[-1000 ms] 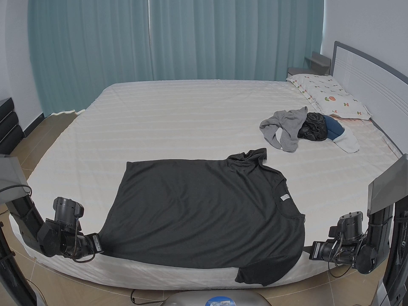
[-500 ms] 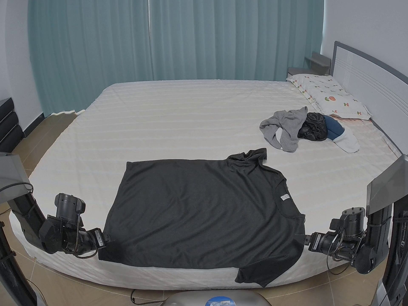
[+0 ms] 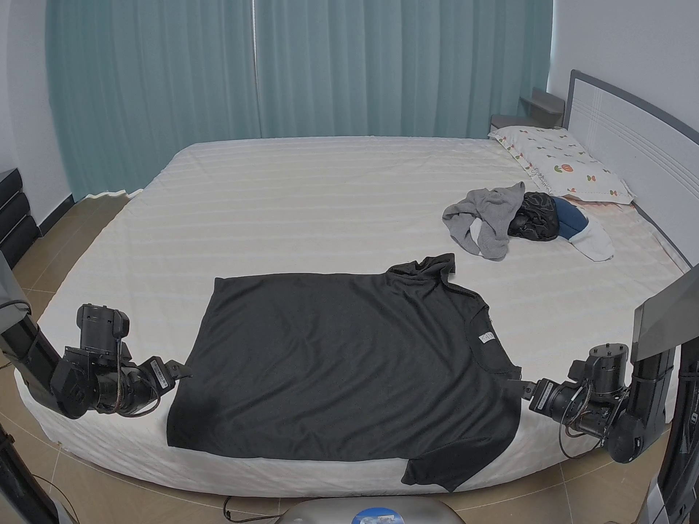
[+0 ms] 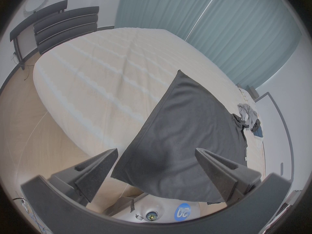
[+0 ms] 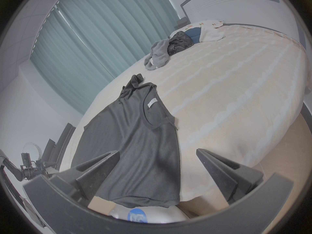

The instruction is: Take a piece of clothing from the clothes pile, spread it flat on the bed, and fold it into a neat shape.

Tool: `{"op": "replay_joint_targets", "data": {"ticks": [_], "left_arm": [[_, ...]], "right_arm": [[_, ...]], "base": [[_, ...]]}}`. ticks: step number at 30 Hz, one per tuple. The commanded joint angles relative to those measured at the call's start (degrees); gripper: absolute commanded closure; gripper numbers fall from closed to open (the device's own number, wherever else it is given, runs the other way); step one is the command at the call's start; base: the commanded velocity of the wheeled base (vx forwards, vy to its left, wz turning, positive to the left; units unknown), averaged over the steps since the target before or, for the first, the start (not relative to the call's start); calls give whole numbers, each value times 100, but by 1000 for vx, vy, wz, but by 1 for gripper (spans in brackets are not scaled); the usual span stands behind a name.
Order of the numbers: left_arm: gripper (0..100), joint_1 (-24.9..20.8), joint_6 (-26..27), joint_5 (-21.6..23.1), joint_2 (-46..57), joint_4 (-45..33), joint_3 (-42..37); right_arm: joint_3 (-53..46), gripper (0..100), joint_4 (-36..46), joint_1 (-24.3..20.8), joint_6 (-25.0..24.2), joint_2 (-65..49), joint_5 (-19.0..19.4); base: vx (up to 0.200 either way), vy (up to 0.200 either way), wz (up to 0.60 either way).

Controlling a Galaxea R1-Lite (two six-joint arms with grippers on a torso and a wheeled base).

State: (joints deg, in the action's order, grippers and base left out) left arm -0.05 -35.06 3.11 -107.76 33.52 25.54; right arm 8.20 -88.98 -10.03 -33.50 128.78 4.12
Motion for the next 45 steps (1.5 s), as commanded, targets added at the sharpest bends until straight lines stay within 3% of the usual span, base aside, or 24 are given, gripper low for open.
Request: {"op": "replay_joint_targets", "data": {"ticks": [1, 8, 17, 22, 32, 45], "left_arm": [[0, 49, -1, 14, 19, 5, 39], [0, 66, 8, 23, 10, 5, 39], [0, 22, -62, 76, -16, 40, 74], [0, -30, -388, 76, -43, 40, 179], [0, -136, -423, 199, -96, 31, 162], [0, -443, -801, 331, -113, 31, 338]], "right_arm": [[94, 0, -67, -7, -60, -143, 1], [146, 0, -67, 1, -139, -160, -8], [182, 0, -67, 28, -245, -354, -17], [234, 0, -76, 28, -245, -371, -25], [296, 0, -67, 63, -245, -556, -60], [305, 0, -67, 80, -262, -556, -17]], "base": [[0, 200, 0], [0, 200, 0], [0, 0, 0], [200, 0, 0], [200, 0, 0], [0, 0, 0]]}}
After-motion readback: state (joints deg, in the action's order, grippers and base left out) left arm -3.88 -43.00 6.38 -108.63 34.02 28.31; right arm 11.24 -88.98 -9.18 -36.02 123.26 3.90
